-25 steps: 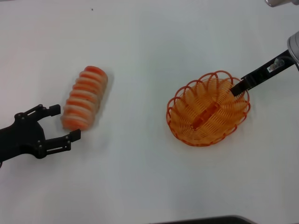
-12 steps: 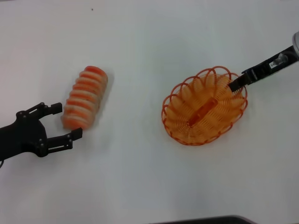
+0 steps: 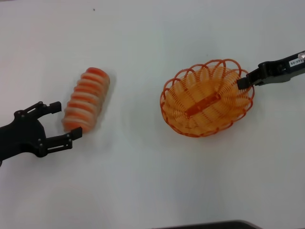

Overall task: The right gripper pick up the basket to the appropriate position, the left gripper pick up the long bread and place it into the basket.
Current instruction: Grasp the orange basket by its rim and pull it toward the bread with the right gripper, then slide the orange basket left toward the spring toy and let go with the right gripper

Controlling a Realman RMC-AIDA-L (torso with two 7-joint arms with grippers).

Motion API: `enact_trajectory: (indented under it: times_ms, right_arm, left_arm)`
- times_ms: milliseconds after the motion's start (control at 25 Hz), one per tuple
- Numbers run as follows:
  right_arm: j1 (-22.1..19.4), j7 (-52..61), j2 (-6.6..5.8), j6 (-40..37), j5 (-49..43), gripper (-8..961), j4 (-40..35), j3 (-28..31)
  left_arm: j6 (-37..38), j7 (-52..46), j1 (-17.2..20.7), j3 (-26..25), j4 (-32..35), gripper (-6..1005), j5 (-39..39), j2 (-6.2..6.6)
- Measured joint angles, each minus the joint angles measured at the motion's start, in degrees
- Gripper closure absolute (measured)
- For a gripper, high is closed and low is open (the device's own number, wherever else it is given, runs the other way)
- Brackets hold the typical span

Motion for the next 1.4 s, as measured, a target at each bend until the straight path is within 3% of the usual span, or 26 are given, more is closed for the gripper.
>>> enact_trajectory:
  times_ms: [520,1040,1400]
  right_arm:
    - [0.48,16.82,0.74,1.91,2.97,883,0.33,1.67]
    - [4.09,28.51,3.01,7.72,2.71,882,-0.36,-8.91]
    - [4.23,30.11,4.72,10.34,2.72,882,-0.54,-10.32]
  left_arm:
    - [-0.20,-0.24,-0.87,-0.76,0.99,64,-1.99,-0.26]
    - [-0.60,-0.42,-0.40,-3.30,1.84,64,-2.10,-0.33]
    - [-1.06,-0.42,-0.15,-3.42,1.83,65,-1.81,-0.33]
